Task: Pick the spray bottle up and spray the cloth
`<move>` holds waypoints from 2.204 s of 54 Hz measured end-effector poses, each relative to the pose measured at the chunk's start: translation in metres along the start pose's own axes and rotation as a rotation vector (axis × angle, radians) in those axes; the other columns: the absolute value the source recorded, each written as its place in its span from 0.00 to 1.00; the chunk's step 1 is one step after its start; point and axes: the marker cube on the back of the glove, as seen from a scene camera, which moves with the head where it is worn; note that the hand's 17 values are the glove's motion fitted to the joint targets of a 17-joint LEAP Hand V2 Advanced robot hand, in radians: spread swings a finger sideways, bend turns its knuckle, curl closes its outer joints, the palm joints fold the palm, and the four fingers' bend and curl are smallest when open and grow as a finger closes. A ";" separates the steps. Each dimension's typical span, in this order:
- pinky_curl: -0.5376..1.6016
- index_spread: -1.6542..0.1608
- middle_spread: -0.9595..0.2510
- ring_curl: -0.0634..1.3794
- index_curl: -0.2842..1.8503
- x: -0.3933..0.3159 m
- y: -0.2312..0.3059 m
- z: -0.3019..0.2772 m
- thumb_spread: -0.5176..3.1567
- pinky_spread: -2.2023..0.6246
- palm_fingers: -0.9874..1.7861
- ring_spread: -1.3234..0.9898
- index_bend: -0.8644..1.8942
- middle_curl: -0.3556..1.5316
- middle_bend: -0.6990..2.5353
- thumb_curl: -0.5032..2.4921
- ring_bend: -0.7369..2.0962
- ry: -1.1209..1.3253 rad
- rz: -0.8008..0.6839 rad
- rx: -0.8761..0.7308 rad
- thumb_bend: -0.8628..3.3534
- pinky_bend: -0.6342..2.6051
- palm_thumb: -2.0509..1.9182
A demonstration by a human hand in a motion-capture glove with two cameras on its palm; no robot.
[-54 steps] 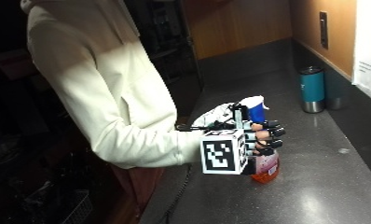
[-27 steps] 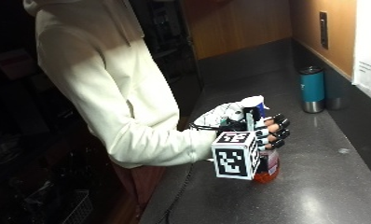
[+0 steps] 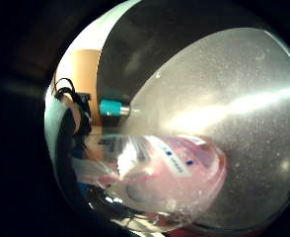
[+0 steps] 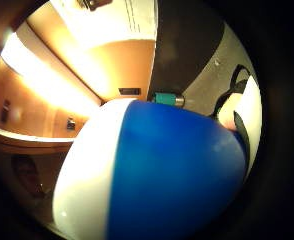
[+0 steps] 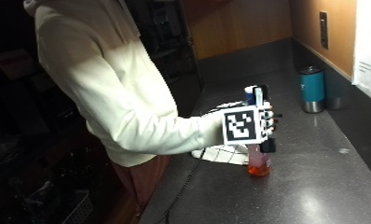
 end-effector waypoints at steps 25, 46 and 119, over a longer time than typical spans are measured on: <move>0.42 0.81 0.69 0.36 0.38 -0.088 0.023 0.037 0.12 0.70 0.86 0.48 0.48 0.46 0.40 0.40 0.46 0.644 -0.199 -0.188 0.20 0.28 0.78; 0.43 0.82 0.69 0.36 0.38 -0.162 0.058 0.101 0.11 0.70 0.85 0.48 0.49 0.45 0.41 0.40 0.46 1.179 -0.387 -0.342 0.20 0.28 0.78; 0.43 0.82 0.69 0.37 0.39 -0.305 0.109 0.280 0.12 0.70 0.85 0.49 0.49 0.45 0.41 0.40 0.47 -0.132 -0.284 -0.085 0.20 0.29 0.78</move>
